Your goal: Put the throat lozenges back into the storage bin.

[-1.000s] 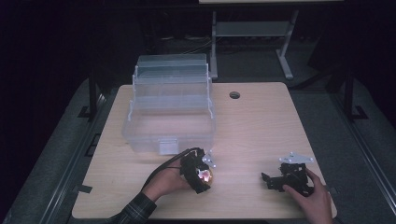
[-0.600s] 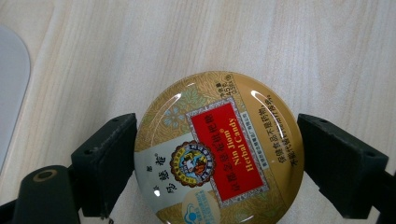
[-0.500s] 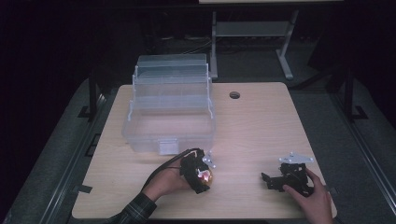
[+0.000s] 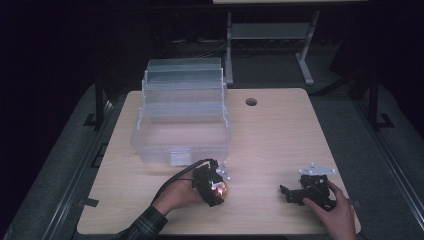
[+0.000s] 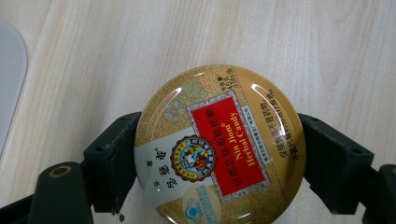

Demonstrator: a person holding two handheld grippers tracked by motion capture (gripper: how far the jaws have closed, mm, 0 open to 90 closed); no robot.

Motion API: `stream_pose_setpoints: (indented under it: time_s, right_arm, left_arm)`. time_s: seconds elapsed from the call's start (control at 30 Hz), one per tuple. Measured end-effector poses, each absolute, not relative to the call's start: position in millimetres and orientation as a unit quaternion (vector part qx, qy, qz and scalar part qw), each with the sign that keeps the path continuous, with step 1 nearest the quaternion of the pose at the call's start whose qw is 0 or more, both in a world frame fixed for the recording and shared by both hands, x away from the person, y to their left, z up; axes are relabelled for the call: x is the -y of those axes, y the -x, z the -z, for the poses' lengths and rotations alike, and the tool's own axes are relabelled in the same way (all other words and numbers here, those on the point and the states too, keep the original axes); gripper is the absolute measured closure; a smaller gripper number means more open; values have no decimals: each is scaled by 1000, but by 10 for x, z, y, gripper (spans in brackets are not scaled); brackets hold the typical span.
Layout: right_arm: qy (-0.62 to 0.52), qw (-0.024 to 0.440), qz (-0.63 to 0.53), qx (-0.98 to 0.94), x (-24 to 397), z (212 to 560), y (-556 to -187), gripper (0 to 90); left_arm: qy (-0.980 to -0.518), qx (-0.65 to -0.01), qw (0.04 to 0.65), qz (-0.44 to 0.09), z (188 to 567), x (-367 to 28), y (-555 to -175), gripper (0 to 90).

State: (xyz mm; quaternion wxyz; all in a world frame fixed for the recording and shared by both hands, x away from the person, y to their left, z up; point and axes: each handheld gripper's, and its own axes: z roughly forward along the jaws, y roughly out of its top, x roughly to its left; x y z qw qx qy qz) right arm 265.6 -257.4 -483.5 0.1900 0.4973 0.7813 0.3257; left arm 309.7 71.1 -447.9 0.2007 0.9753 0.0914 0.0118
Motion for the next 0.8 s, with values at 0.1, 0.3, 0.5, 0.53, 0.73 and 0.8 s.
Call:
stream_pose_setpoints:
  time_s: [0.1, 0.3, 0.5, 0.53, 0.73, 0.8]
  right_arm:
    - [-497, 190, -326, -781, 2574, 4835, -2656, 0]
    - [-497, 190, -326, -781, 2574, 4835, -2656, 0]
    - [-497, 190, -326, -781, 2574, 4835, -2656, 0]
    - [-497, 190, -326, -781, 2574, 4835, -2656, 0]
    - [-497, 190, -326, -781, 2574, 4835, -2656, 0]
    - [-497, 190, -326, -781, 2574, 4835, -2656, 0]
  left_arm:
    - [-975, -94, 201, -9, 4475, -716, -3099, 194]
    - [-973, -99, 209, -6, 4439, -742, -3099, 194]
    - [-970, -103, 218, -7, 4368, -785, -3099, 194]
    - [-970, -103, 219, -6, 4359, -790, -3099, 195]
    - [-969, -102, 223, -6, 4286, -821, -3084, 194]
    - [-968, -104, 228, -5, 4264, -830, -3077, 194]
